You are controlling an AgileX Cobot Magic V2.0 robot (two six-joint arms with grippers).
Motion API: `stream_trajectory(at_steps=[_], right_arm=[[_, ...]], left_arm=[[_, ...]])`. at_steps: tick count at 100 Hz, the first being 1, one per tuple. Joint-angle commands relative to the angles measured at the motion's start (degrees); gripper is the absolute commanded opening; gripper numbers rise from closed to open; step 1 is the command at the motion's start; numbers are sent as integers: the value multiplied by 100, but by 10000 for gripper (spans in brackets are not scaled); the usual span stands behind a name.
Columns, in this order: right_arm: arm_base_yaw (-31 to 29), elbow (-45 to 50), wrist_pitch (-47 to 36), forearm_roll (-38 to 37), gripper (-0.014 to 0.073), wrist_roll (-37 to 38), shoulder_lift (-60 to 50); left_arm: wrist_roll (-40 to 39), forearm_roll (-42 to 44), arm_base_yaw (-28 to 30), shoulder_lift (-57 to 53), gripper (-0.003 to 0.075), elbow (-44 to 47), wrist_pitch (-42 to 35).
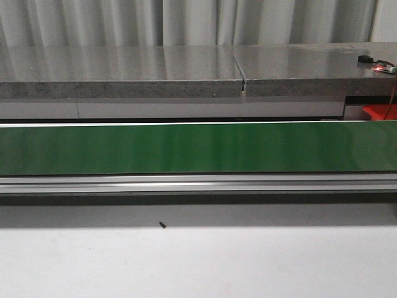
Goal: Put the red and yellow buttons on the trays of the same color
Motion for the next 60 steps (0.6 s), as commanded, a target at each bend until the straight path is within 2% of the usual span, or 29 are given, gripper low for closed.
stream_trajectory(at_steps=[1,29,60], right_arm=[[-54,66,-475,78,-67,-115,-233],[-119,374,-537,73,-67,-103,-896],[-119,374,-542,78,-67,-103,-944]], left_arm=[[-20,-130,-47,24,-20,-152,-369],[-20,-130,-47,24,-20,-152,-369],[-20,-130,-47,24,-20,-152,-369]])
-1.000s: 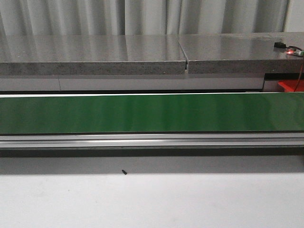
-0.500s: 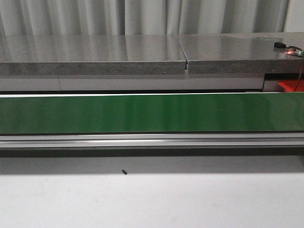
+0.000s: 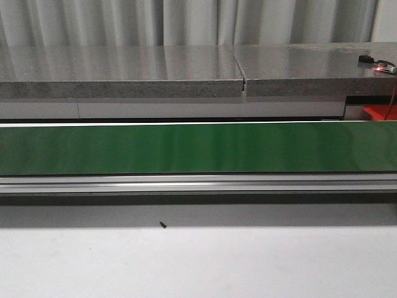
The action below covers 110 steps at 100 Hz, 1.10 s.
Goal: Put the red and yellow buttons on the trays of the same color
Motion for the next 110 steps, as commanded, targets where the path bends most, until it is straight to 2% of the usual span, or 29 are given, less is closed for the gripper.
stream_trajectory(at_steps=[1,82,102,110], right_arm=[[-34,-147,-456,11,-67,-54,14],[-34,-147,-456,11,-67,-54,14],[-34,-147,-456,11,-67,-54,14],[-34,-147,-456,11,-67,-54,14]], left_arm=[[-20,-130,-47,24,-20,-152,-369],[-20,-118,-47,24,-20,-152,-369],[-20,433,152,114,-20,17,-1082],[-452,503,449,217,-20,32,-1244]])
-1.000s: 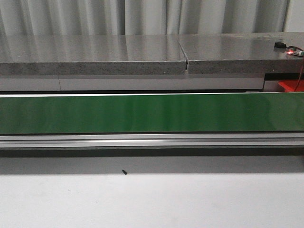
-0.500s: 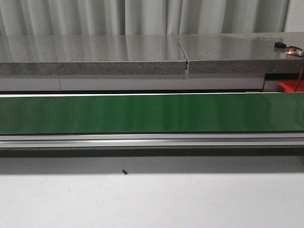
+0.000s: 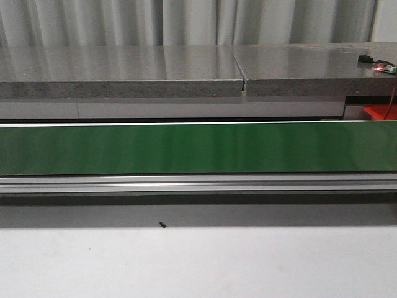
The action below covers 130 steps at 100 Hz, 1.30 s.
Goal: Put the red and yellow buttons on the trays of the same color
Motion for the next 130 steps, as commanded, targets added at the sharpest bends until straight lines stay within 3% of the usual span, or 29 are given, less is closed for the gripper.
stream_trajectory(at_steps=[1,33,40,57,64,77,101,130], right_arm=[[-34,-147,-456,-15,-67,-50,14],[-34,-147,-456,-15,-67,-50,14],[-34,-147,-456,-15,-67,-50,14],[-34,-147,-456,-15,-67,-50,14],[-34,-147,-456,-15,-67,-50,14],[-34,-147,-456,-15,-67,-50,14],[-34,-147,-456,-15,-67,-50,14],[-34,-147,-456,-15,-67,-50,14]], left_arm=[[-416,103,268,193,-20,-129,-708],[-1235,127,1456,1095,-4,-158,-1023],[-1200,127,1612,1324,81,-213,-1012],[-1142,133,1962,1923,480,-480,-1012],[-1142,133,2129,2208,553,-668,-940],[-1142,133,2451,2840,539,-1181,-673],[-1142,84,3023,4241,522,-2539,642],[-1292,272,3330,5994,522,-4232,1683]])
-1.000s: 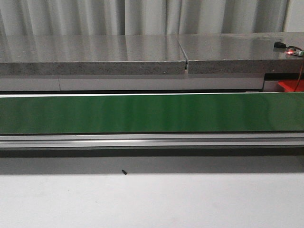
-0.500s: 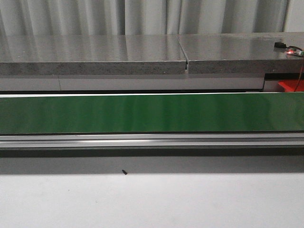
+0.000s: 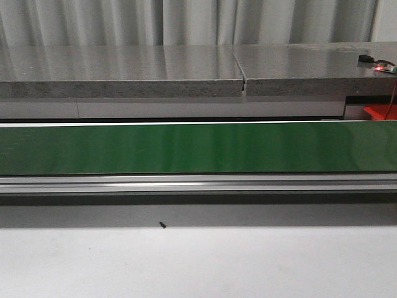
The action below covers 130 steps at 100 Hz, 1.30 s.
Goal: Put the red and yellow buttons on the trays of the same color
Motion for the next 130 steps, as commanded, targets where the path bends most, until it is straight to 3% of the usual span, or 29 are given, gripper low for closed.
stream_trajectory(at_steps=[1,54,94,113,130], right_arm=[[-34,-147,-456,-15,-67,-50,14],[-34,-147,-456,-15,-67,-50,14],[-34,-147,-456,-15,-67,-50,14],[-34,-147,-456,-15,-67,-50,14],[-34,-147,-456,-15,-67,-50,14]], left_arm=[[-183,19,95,229,522,-622,36],[-344,227,156,2497,522,-2891,327],[-435,306,156,3340,517,-3414,-69],[-435,257,156,3498,445,-3427,-228],[-435,257,156,3498,272,-3427,-215]])
